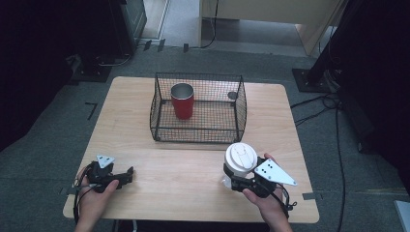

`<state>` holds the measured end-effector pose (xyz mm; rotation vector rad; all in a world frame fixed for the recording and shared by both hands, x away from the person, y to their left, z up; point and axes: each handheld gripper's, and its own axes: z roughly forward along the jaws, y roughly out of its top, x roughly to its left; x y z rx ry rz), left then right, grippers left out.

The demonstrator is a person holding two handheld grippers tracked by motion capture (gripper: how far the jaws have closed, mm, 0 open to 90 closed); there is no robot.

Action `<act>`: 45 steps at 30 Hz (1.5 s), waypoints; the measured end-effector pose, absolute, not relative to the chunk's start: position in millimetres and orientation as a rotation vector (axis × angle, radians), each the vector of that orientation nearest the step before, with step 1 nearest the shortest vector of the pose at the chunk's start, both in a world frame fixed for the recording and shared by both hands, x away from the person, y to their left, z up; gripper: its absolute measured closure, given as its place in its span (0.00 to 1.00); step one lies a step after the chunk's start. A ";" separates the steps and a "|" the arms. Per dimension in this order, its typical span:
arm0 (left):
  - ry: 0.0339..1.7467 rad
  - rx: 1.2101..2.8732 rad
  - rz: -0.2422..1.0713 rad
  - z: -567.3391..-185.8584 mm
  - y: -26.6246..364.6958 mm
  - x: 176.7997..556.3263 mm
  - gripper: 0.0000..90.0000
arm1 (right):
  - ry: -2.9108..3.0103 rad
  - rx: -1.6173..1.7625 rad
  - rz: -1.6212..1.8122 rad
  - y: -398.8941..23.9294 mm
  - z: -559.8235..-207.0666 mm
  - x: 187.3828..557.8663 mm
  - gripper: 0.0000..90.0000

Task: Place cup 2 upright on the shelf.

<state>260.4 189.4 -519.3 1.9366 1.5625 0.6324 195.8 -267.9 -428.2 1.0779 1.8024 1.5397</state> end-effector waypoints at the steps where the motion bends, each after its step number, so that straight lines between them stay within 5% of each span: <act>1: 1.562 1.937 0.632 -519.3 189.4 260.4 0.00 | 1.795 1.072 1.541 -267.3 -426.4 196.5 0.17; 45: 1.564 1.933 0.632 -519.3 189.2 260.4 0.00 | 1.605 0.903 1.572 -232.5 -336.3 256.5 0.17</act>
